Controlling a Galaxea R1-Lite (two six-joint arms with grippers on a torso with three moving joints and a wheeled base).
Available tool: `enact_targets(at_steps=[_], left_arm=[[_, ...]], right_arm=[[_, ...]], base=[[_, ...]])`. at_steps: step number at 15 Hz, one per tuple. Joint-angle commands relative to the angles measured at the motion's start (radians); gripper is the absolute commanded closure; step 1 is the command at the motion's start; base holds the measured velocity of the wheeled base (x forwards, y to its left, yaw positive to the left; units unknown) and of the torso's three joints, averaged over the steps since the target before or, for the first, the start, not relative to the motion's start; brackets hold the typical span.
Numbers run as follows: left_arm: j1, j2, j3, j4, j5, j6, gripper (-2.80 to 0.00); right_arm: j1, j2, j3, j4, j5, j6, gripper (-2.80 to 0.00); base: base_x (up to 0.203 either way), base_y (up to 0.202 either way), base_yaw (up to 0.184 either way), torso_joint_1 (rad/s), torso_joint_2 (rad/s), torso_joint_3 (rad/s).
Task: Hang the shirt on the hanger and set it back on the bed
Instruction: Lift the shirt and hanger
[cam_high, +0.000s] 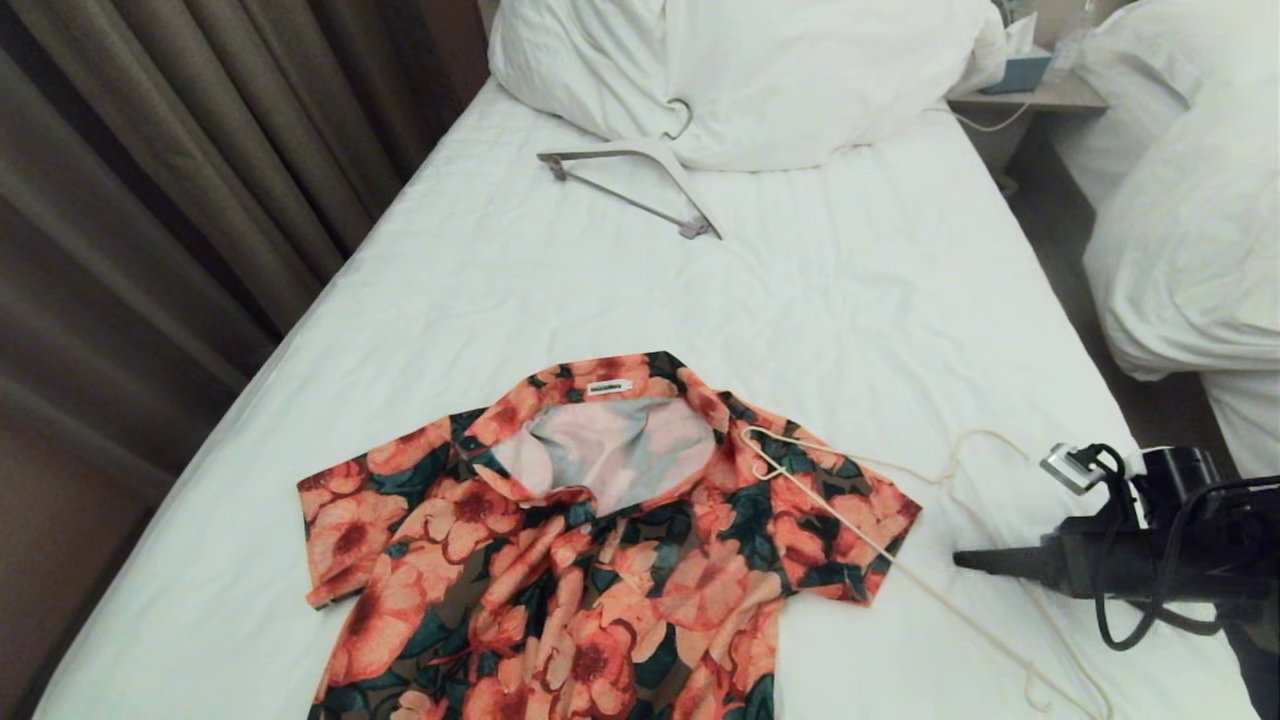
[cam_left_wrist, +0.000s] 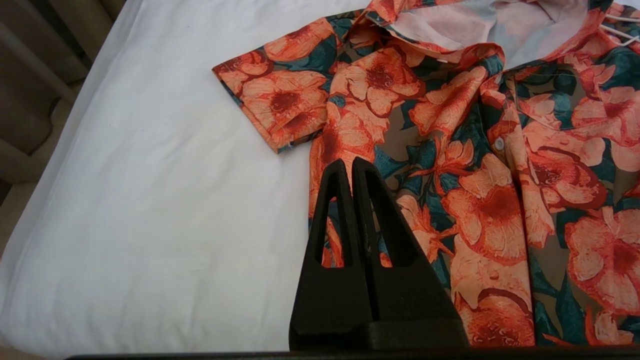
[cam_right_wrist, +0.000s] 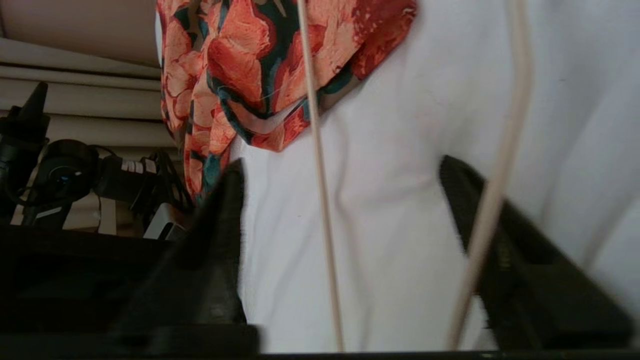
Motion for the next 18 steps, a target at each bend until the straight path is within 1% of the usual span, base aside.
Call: enact_targets(at_steps=[1, 7, 12, 13, 16, 18], left_arm=[[-0.001, 0.001, 0.002, 0.0, 0.0, 0.0, 0.0], [0.0, 0.001, 0.002, 0.0, 0.0, 0.0, 0.0], [-0.001, 0.001, 0.002, 0.0, 0.0, 0.0, 0.0], [0.0, 0.001, 0.002, 0.0, 0.0, 0.0, 0.0], [0.0, 0.001, 0.002, 0.0, 0.0, 0.0, 0.0], [0.0, 0.001, 0.002, 0.0, 0.0, 0.0, 0.0]], right_arm=[[0.001, 0.01, -0.007, -0.002, 0.006, 0.002, 0.0], [-0.009, -0.094, 0.005, -0.005, 0.003, 0.006, 0.0], [-0.001, -0.267, 0.021, 0.001, -0.013, -0.001, 0.0], [-0.001, -0.319, 0.035, 0.001, -0.018, -0.011, 0.0], [-0.005, -0.439, 0.073, 0.001, -0.026, -0.078, 0.0], [-0.008, -0.524, 0.082, 0.0, -0.026, -0.102, 0.0]], base=[[0.0, 0.0, 0.0, 0.0, 0.0, 0.0], [0.0, 0.0, 0.0, 0.0, 0.0, 0.0], [0.0, 0.0, 0.0, 0.0, 0.0, 0.0], [0.0, 0.0, 0.0, 0.0, 0.0, 0.0], [0.0, 0.0, 0.0, 0.0, 0.0, 0.0], [0.0, 0.0, 0.0, 0.0, 0.0, 0.0]])
